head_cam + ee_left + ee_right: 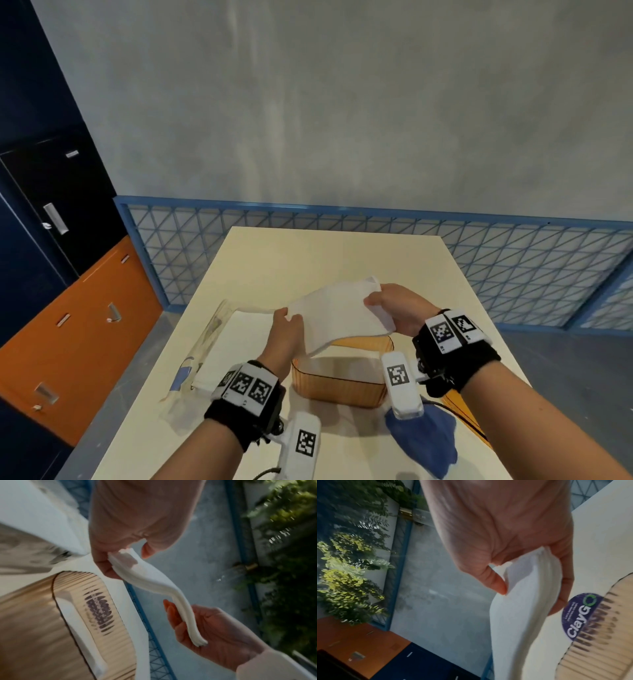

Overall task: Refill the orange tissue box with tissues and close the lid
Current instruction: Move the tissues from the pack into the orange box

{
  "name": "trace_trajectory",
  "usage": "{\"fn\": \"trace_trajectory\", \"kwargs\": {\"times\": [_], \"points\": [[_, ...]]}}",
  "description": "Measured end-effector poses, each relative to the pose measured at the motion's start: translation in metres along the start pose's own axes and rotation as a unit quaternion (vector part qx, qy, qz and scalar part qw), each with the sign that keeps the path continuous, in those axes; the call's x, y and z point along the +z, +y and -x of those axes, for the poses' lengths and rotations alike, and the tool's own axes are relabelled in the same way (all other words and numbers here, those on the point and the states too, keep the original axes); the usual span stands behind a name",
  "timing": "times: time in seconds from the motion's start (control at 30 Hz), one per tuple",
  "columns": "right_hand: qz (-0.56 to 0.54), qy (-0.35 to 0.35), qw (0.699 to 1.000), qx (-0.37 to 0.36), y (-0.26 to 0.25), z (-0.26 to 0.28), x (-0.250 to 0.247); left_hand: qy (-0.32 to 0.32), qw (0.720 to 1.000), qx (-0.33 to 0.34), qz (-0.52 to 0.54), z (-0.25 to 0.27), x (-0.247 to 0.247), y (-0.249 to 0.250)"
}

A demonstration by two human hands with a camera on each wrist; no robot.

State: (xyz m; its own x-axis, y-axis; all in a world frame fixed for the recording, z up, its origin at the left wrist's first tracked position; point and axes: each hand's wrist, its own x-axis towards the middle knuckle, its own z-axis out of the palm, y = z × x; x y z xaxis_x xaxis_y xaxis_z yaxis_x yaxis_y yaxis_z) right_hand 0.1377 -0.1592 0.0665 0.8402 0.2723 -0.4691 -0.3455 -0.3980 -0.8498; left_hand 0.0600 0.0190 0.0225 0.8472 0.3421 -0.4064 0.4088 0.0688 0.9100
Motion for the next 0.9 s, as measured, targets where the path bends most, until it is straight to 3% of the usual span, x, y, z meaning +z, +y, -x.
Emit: {"fn": "trace_trajectory", "kwargs": {"times": [0.1,0.2,0.3,0.47,0.53,0.7,0.8,0.9], "points": [[0.054,0.059,0.996,0.03,0.021,-0.014,-0.002,0.035,0.991,0.067,-0.114,-0.005,0.006,-0.005],[0.147,0.093,0.983,0.059,0.047,-0.025,0.005,0.034,0.964,0.089,-0.247,-0.008,0.014,-0.012],[0.266,0.138,0.951,0.073,0.065,-0.026,0.018,0.037,0.903,0.073,-0.422,-0.014,0.022,-0.025],[0.325,0.147,0.932,0.067,0.076,-0.03,0.032,0.036,0.799,0.092,-0.593,-0.015,0.032,-0.039],[0.341,0.154,0.925,0.069,0.075,-0.031,0.036,0.042,0.78,0.106,-0.615,-0.013,0.034,-0.044],[0.361,0.166,0.916,0.049,0.08,-0.032,0.043,0.034,0.778,0.127,-0.615,-0.022,0.033,-0.045],[0.367,0.153,0.915,0.072,0.077,-0.035,0.045,0.037,0.77,0.151,-0.619,-0.029,0.033,-0.045],[0.399,0.131,0.903,0.087,0.074,-0.033,0.046,0.052,0.721,0.2,-0.662,-0.031,0.035,-0.05]]}}
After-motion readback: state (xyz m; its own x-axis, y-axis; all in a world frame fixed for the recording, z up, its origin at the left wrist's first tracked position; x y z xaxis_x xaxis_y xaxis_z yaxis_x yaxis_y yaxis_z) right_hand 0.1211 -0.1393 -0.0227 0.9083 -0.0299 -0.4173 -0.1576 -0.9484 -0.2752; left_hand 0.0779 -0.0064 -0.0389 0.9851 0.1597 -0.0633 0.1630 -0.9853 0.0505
